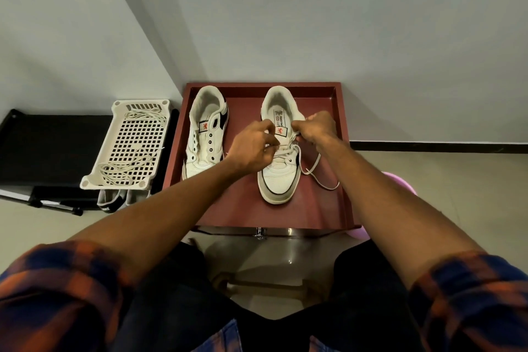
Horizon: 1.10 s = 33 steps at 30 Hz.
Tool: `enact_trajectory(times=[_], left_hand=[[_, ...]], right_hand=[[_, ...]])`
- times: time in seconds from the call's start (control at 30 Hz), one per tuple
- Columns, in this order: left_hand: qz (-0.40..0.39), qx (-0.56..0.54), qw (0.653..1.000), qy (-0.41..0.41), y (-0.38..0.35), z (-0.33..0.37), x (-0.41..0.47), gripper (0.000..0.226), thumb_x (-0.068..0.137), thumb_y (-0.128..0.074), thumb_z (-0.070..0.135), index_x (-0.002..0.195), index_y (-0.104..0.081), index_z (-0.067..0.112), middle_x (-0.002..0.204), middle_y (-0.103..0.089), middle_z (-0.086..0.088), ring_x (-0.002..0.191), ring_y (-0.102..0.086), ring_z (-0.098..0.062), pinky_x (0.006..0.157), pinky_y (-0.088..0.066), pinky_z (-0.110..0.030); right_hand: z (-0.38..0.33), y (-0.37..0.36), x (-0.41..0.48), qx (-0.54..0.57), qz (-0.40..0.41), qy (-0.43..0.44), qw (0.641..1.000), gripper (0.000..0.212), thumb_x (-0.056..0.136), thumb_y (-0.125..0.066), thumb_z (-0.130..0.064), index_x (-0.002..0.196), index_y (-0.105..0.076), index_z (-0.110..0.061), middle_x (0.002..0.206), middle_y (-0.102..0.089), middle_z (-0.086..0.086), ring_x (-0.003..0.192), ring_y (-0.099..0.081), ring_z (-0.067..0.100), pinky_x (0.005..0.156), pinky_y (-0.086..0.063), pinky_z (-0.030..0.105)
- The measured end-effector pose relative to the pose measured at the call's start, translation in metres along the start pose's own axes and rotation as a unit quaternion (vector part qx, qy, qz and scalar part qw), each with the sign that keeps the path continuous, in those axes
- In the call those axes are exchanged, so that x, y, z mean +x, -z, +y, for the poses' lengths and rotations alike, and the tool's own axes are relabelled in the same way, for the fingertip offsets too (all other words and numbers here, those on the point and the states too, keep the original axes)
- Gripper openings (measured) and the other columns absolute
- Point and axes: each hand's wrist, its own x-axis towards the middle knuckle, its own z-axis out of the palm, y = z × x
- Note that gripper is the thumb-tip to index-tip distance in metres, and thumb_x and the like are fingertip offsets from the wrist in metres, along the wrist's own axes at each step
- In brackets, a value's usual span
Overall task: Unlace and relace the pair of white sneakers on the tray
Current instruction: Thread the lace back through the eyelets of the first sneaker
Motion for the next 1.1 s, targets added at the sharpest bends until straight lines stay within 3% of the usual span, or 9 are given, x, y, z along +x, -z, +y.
enact_trajectory(times=[0.17, 0.3, 0.43, 0.53, 0.63, 0.77, 0.93, 1.1], left_hand=[[0.017, -0.005, 0.999, 0.047, 0.022, -0.034, -0.021, 0.006, 0.077, -0.073, 0.016, 0.077, -0.077, 0.011, 0.090, -0.057, -0.004, 0.079, -0.057, -0.023, 0.060, -0.047, -0.033], [-0.001, 0.032, 0.995, 0.097, 0.026, -0.048, -0.032, 0.021, 0.077, -0.063, 0.027, 0.075, -0.072, 0.008, 0.085, -0.057, -0.005, 0.084, -0.056, -0.025, 0.062, -0.048, -0.036], [0.029, 0.052, 0.996, 0.066, 0.017, -0.024, -0.024, 0.038, 0.073, -0.055, 0.037, 0.097, -0.066, 0.011, 0.094, -0.055, -0.006, 0.086, -0.052, -0.025, 0.062, -0.046, -0.033], [0.002, 0.060, 0.998, 0.013, 0.010, -0.001, -0.008, 0.044, 0.075, -0.058, 0.036, 0.112, -0.068, 0.014, 0.102, -0.058, -0.004, 0.091, -0.053, -0.025, 0.070, -0.048, -0.034], [-0.060, 0.090, 0.994, -0.008, 0.003, 0.015, 0.011, 0.036, 0.087, -0.058, 0.033, 0.115, -0.072, 0.016, 0.107, -0.061, -0.002, 0.101, -0.051, -0.026, 0.076, -0.049, -0.038], [-0.069, 0.081, 0.994, 0.010, -0.006, 0.018, 0.021, 0.026, 0.096, -0.055, 0.031, 0.104, -0.077, 0.018, 0.102, -0.063, 0.002, 0.101, -0.048, -0.023, 0.073, -0.045, -0.034], [-0.030, 0.056, 0.998, -0.022, 0.001, 0.002, 0.006, 0.022, 0.083, -0.060, 0.026, 0.091, -0.080, 0.018, 0.095, -0.066, 0.004, 0.090, -0.050, -0.023, 0.067, -0.048, -0.035], [0.021, 0.012, 1.000, 0.002, 0.014, -0.030, -0.016, 0.029, 0.079, -0.056, 0.031, 0.081, -0.077, 0.012, 0.097, -0.063, -0.004, 0.084, -0.053, -0.025, 0.070, -0.048, -0.037]], right_hand=[[0.001, 0.000, 0.000, 0.026, -0.006, -0.011, 1.000, 0.016, 0.077, -0.083, -0.012, 0.076, -0.068, -0.008, 0.070, -0.074, 0.008, 0.065, -0.076, 0.022, 0.071, -0.065, 0.045], [0.000, -0.002, -0.002, 0.030, -0.008, -0.014, 0.999, 0.016, 0.077, -0.083, -0.010, 0.075, -0.067, -0.007, 0.068, -0.073, 0.007, 0.064, -0.076, 0.023, 0.072, -0.065, 0.047], [-0.001, -0.002, -0.002, 0.028, -0.006, -0.014, 0.999, 0.017, 0.076, -0.084, -0.011, 0.074, -0.067, -0.008, 0.068, -0.073, 0.007, 0.065, -0.076, 0.023, 0.072, -0.065, 0.048], [-0.001, -0.002, -0.002, 0.021, -0.003, -0.014, 1.000, 0.016, 0.074, -0.084, -0.013, 0.073, -0.069, -0.009, 0.062, -0.073, 0.005, 0.059, -0.074, 0.021, 0.069, -0.065, 0.046], [-0.001, -0.001, -0.004, 0.013, -0.003, -0.009, 1.000, 0.015, 0.076, -0.083, -0.015, 0.071, -0.069, -0.010, 0.059, -0.072, 0.005, 0.047, -0.068, 0.014, 0.053, -0.059, 0.031], [-0.001, 0.001, -0.005, 0.009, 0.006, -0.010, 1.000, 0.014, 0.074, -0.082, -0.016, 0.069, -0.069, -0.012, 0.055, -0.070, 0.002, 0.043, -0.065, 0.012, 0.046, -0.051, 0.025], [-0.002, 0.001, -0.003, 0.007, -0.004, -0.012, 1.000, 0.013, 0.076, -0.081, -0.015, 0.072, -0.069, -0.010, 0.054, -0.069, 0.002, 0.043, -0.065, 0.010, 0.044, -0.050, 0.023], [0.002, 0.000, 0.001, 0.023, -0.012, -0.021, 0.999, 0.014, 0.077, -0.082, -0.011, 0.076, -0.069, -0.006, 0.063, -0.074, 0.006, 0.048, -0.067, 0.014, 0.056, -0.059, 0.030]])
